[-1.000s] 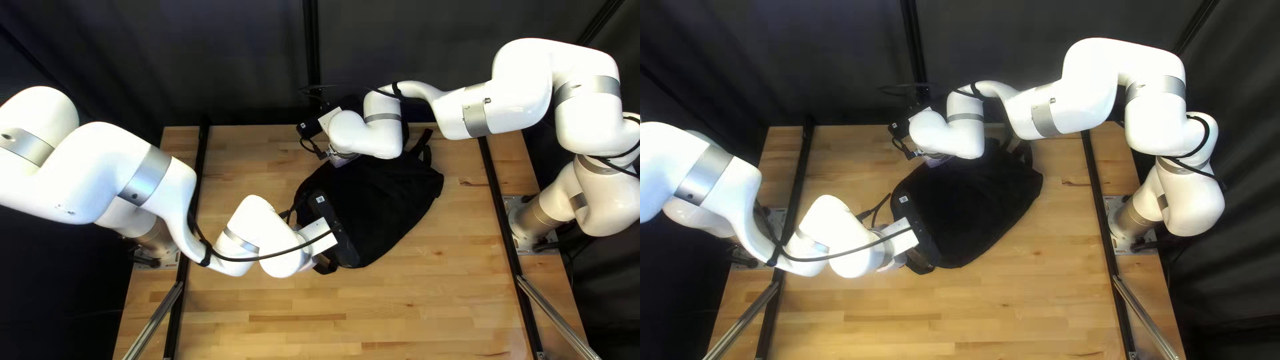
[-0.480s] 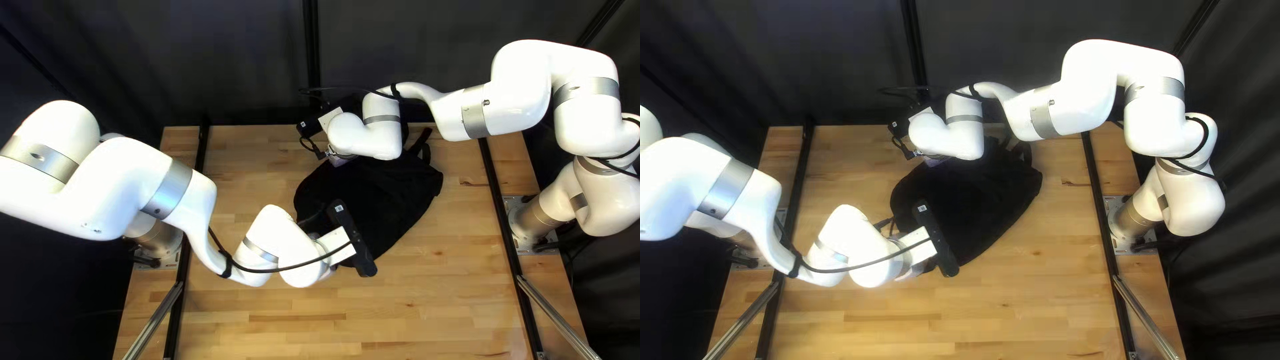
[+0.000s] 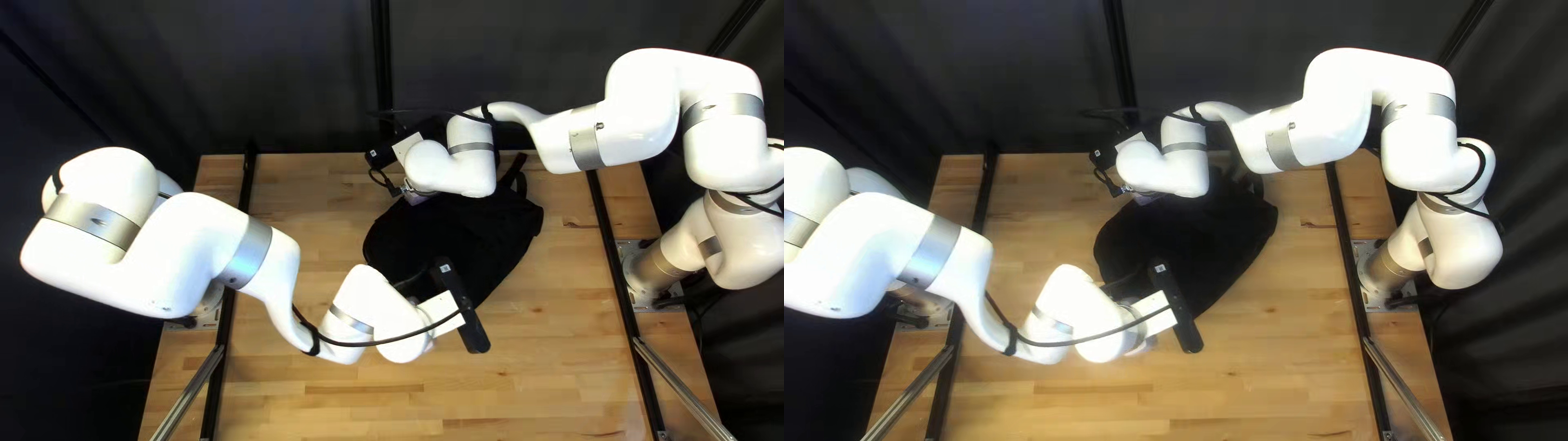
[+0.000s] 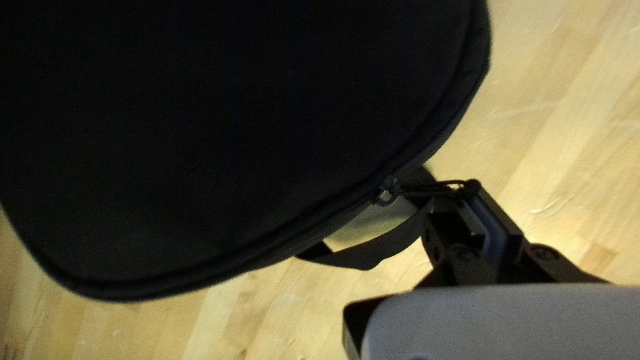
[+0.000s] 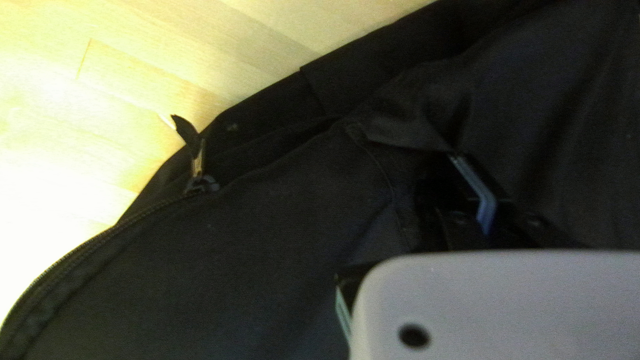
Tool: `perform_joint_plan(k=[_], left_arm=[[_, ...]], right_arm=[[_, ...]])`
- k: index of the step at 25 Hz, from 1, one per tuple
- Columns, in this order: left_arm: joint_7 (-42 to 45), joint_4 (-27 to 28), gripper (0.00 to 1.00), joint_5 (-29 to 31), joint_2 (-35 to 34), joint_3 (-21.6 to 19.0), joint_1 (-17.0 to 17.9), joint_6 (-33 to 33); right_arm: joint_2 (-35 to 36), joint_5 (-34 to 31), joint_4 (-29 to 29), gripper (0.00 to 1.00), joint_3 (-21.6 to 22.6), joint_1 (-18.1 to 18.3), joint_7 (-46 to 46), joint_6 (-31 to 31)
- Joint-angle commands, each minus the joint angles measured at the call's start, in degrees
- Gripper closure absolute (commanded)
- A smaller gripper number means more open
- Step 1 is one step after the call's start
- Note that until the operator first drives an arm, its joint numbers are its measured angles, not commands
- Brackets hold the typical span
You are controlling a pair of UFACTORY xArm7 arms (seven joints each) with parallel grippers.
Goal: Remove a lunch box from a kids backpack
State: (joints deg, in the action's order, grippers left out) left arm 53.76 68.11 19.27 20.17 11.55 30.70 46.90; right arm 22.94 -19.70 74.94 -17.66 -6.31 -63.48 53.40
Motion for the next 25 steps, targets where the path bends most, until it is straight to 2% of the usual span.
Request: perform_joint_plan(k=[1,12,25], left_arm=[[-2.3,3.6,1.0,-1.4,2.3,-0.6,-0.8,1.0],[-7.0,12.1,1.0,-4.5,8.5,-2.4,-2.8,2.3],[-6.3,7.8,1.0,-4.2,6.2,-2.4,-2.5,1.0]], right_arm=[[-0.2,-0.2,-0.4,1.0,0.0,-0.2,-0.2,-0.5],[0.4,0.1,0.6,1.0,0.3,-0.4,0.0,0.3],[0.4,0.1,0.6,1.0,0.3,-0.4,0.0,0.3]])
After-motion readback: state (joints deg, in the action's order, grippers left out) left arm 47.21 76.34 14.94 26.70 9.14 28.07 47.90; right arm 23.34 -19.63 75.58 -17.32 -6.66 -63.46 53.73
